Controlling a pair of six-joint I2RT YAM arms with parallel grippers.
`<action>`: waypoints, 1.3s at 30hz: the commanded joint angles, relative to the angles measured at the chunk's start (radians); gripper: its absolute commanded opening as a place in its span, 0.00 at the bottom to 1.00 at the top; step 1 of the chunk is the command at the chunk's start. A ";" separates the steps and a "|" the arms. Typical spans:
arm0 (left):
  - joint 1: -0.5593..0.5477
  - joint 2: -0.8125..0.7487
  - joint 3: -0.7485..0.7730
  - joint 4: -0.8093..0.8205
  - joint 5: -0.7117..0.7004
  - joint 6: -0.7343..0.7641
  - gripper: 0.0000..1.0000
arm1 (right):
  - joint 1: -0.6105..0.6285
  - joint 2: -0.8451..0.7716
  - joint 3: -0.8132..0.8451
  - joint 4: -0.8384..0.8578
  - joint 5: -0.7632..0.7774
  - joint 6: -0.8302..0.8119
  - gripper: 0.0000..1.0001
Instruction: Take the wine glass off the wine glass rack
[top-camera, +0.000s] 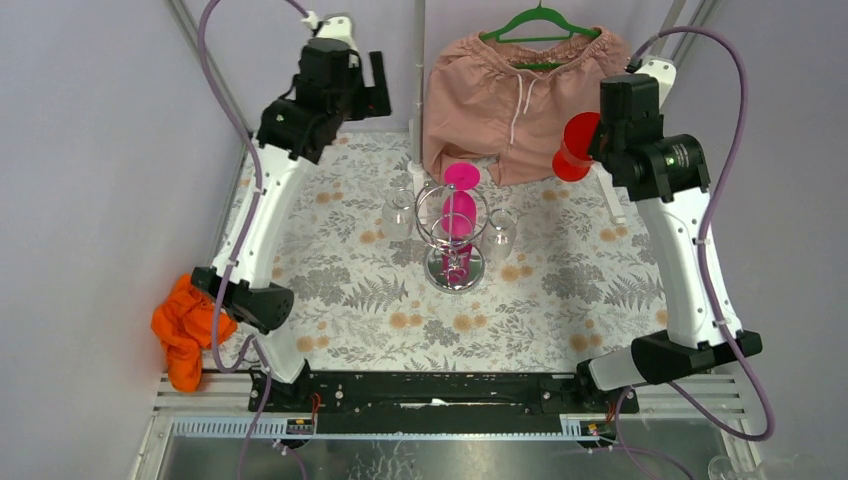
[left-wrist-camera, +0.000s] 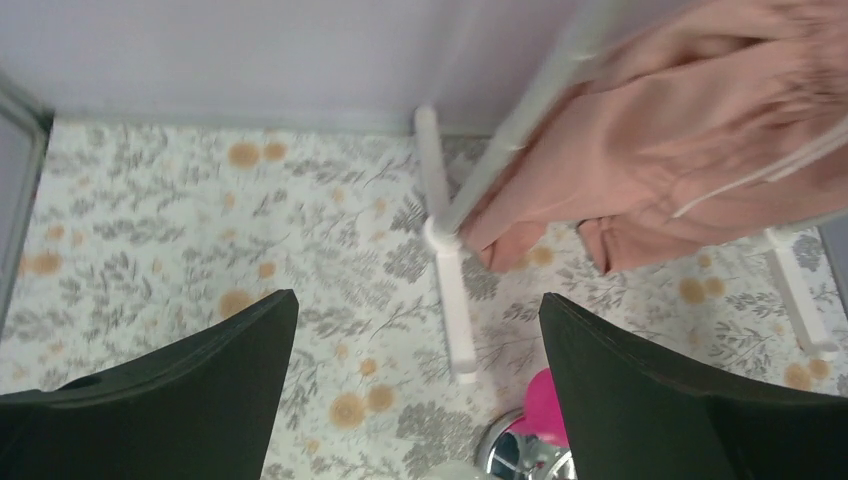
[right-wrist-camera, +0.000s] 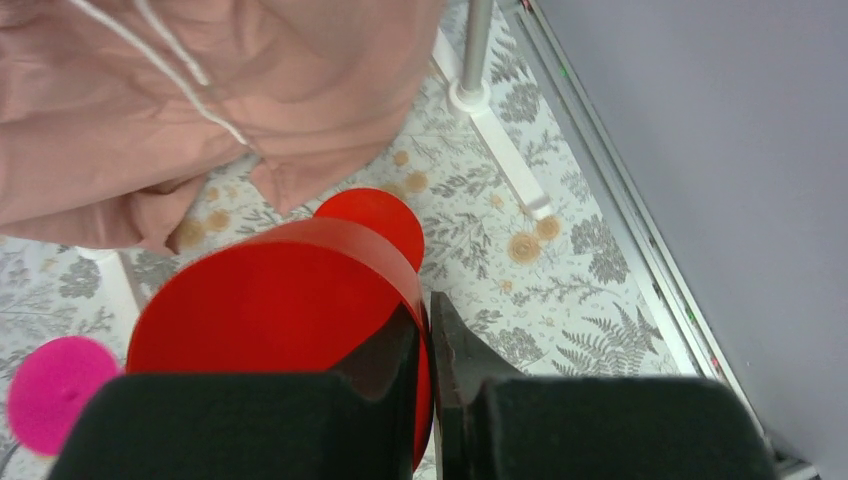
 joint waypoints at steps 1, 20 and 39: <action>0.164 -0.043 -0.016 -0.025 0.261 -0.090 0.98 | -0.154 0.044 -0.062 0.092 -0.228 -0.046 0.00; 0.289 -0.169 -0.482 0.125 0.211 -0.145 0.94 | -0.392 0.489 0.078 0.032 -0.373 -0.100 0.00; 0.254 -0.293 -0.558 0.149 0.197 -0.164 0.95 | -0.397 0.495 -0.142 0.225 -0.348 -0.098 0.00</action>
